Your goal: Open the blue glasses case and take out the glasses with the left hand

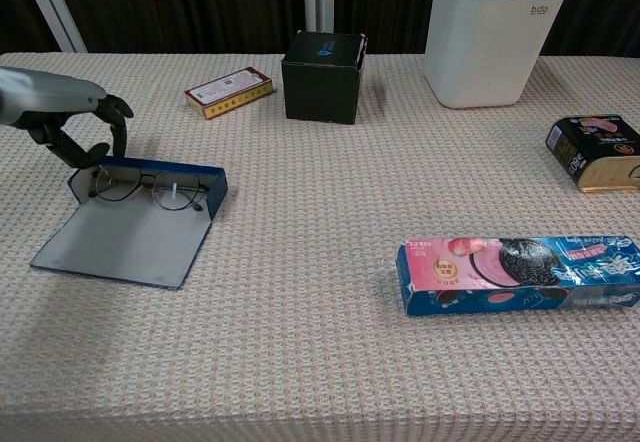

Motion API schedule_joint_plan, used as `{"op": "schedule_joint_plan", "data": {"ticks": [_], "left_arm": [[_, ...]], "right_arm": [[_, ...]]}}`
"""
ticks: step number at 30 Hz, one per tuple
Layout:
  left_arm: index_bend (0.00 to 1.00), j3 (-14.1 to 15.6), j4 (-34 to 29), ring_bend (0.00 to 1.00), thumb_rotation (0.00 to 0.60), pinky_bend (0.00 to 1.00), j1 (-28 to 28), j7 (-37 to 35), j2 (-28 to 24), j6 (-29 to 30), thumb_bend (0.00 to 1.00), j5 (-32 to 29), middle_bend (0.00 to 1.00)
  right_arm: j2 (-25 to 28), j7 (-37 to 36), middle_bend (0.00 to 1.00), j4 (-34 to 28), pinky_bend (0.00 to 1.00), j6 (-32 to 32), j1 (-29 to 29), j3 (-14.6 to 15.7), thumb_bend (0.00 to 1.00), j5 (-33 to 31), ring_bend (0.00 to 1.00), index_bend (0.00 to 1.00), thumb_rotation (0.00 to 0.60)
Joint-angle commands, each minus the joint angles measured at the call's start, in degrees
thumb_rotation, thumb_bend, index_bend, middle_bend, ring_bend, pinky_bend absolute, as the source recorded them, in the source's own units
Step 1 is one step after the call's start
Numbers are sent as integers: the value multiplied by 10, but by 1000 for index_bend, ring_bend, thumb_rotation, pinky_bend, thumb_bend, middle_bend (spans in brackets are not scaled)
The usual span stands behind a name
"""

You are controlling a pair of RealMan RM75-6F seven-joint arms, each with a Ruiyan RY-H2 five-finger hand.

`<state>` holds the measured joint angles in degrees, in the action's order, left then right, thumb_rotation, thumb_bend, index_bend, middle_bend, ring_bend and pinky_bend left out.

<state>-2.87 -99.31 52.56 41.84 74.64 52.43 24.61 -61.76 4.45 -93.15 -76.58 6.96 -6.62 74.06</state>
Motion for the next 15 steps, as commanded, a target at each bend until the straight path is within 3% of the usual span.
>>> {"op": "schedule_joint_plan", "data": {"ticks": [1, 12, 15], "left_arm": [[412, 10, -17, 0, 505, 42, 3, 0, -12, 2, 620, -7, 0], [426, 34, -58, 0, 488, 44, 21, 2, -39, 0, 617, -33, 0], [379, 30, -59, 0, 482, 47, 16, -15, -39, 8, 608, -13, 0]], "right_arm": [[1, 2, 0, -2, 0, -1, 0, 0, 272, 0, 0, 0, 600], [0, 15, 0, -11, 0, 0, 4, 1, 275, 1, 0, 0, 600], [0, 16, 0, -12, 0, 0, 5, 0, 275, 2, 0, 0, 600]]}}
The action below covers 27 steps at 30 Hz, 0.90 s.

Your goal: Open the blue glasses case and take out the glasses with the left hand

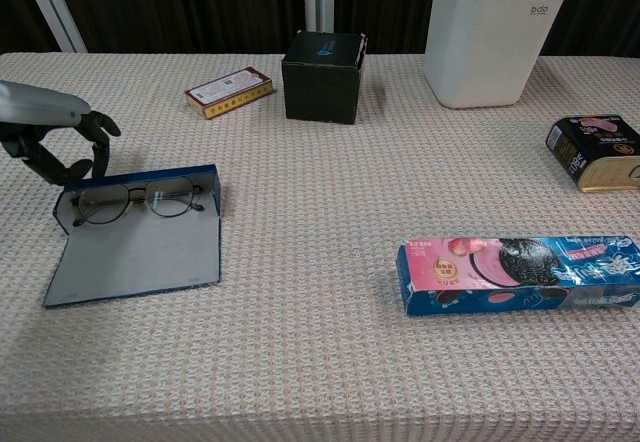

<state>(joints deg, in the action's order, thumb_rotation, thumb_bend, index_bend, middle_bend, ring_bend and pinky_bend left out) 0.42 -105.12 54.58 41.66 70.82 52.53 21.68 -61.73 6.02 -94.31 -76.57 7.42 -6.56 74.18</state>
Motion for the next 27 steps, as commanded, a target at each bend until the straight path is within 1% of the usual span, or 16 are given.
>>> {"op": "schedule_joint_plan", "data": {"ticks": [1, 3, 6, 8, 11, 14, 16, 19, 27], "left_arm": [[357, -5, 0, 0, 485, 48, -7, -21, -1, 10, 595, 27, 0], [286, -9, 1, 0, 512, 54, -16, -39, 1, 17, 496, 60, 0], [227, -12, 0, 0, 590, 70, -32, -68, 6, 25, 345, 107, 7], [214, -19, 3, 0, 600, 107, -46, -97, 16, 34, 295, 143, 44], [213, -28, 15, 15, 600, 160, -61, -134, 32, 40, 285, 187, 114], [213, -33, 25, 39, 600, 173, -68, -152, 43, 42, 285, 207, 163], [214, -35, 29, 44, 600, 176, -70, -157, 49, 43, 285, 212, 178], [231, -37, 35, 44, 600, 176, -72, -154, 59, 50, 285, 213, 182], [317, -33, 46, 44, 600, 175, -70, -127, 81, 51, 286, 179, 180]], "right_arm": [[0, 1, 0, -1, 0, -1, 0, 0, 276, 0, 0, 0, 600], [2, 1, 0, -2, 0, -2, 0, -1, 276, 0, 0, 0, 600], [4, 1, 0, -4, 0, -3, 0, -1, 276, 0, 0, 0, 600], [5, 0, 0, -5, 0, -4, 0, -2, 276, 0, 0, 0, 600], [6, -1, 0, -7, 0, -5, 0, -1, 277, 3, 0, 0, 600], [9, -4, 0, -9, 0, -7, -1, -1, 279, 3, 0, 0, 600], [12, -6, 0, -11, 0, -9, -2, -2, 280, 4, 0, 0, 600], [18, -8, 0, -16, 0, -15, -3, -5, 282, 5, 0, 0, 600], [27, -15, 0, -23, 0, -21, -7, -7, 281, 5, 0, 0, 600]]}}
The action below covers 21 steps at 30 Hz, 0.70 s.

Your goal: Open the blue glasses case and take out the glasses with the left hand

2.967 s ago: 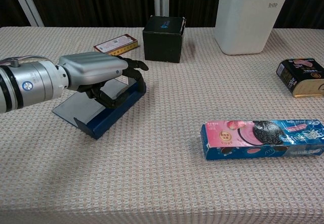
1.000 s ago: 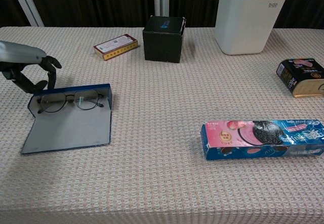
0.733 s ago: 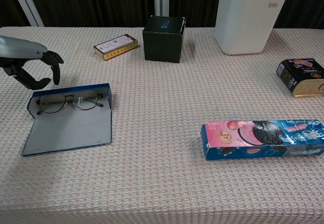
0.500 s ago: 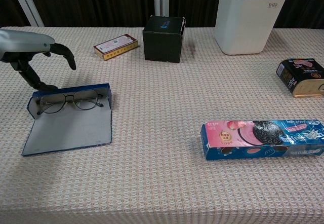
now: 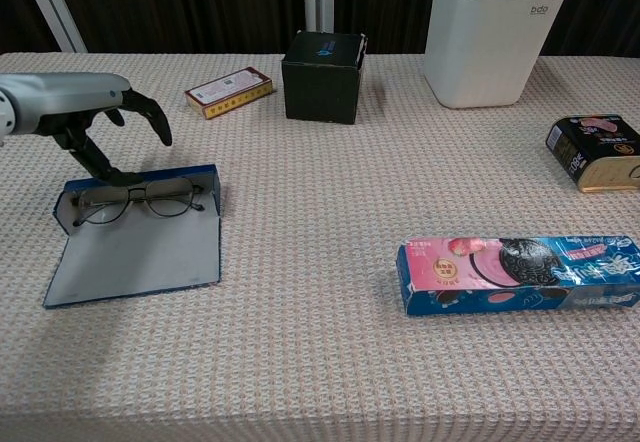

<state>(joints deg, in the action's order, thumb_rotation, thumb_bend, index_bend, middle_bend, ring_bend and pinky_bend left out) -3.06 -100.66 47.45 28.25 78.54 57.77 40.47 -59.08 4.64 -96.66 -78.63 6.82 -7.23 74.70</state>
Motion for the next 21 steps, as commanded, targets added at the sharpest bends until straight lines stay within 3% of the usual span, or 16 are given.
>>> {"op": "schedule_joint_plan", "data": {"ticks": [1, 21], "left_arm": [[318, 3, 1, 44, 600, 175, 1, 8, 4, -2, 286, -11, 180], [375, -10, 28, 44, 600, 175, 0, 8, 21, -14, 293, -38, 183]], "right_arm": [[0, -2, 0, 1, 0, 0, -1, 0, 281, -1, 0, 0, 600], [-5, -3, 0, 9, 0, 7, 1, 3, 282, -5, 0, 0, 600]]}}
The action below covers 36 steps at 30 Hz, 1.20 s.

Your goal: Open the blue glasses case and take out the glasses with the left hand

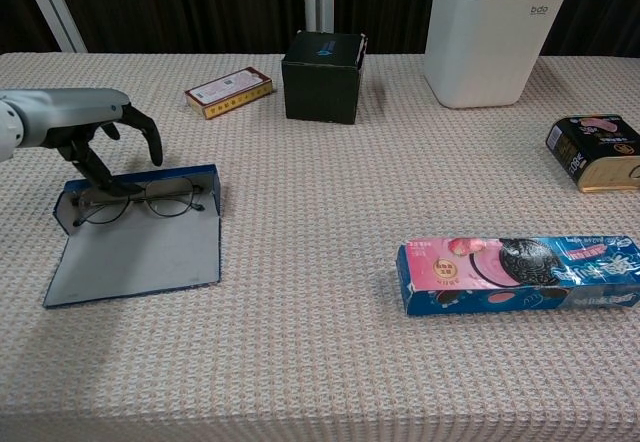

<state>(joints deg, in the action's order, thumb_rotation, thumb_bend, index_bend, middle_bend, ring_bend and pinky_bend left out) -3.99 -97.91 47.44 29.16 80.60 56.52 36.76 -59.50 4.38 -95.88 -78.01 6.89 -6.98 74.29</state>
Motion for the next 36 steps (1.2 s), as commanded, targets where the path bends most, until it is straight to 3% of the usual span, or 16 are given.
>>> {"op": "schedule_joint_plan", "data": {"ticks": [1, 27, 36], "left_arm": [[378, -1, 2, 45, 600, 175, 0, -1, 1, -2, 295, -1, 184], [411, -12, 10, 52, 600, 175, 10, -14, 4, -27, 338, -22, 198], [465, -11, 14, 52, 600, 176, 14, -10, 8, -25, 368, -31, 208]], "right_arm": [[-1, 0, 0, 2, 0, 1, 0, 0, 282, -1, 0, 0, 600], [-7, -3, 0, 11, 0, 10, 3, 1, 282, -6, 0, 0, 600], [-7, -6, 0, 15, 0, 12, 4, 1, 282, -9, 0, 0, 600]]}}
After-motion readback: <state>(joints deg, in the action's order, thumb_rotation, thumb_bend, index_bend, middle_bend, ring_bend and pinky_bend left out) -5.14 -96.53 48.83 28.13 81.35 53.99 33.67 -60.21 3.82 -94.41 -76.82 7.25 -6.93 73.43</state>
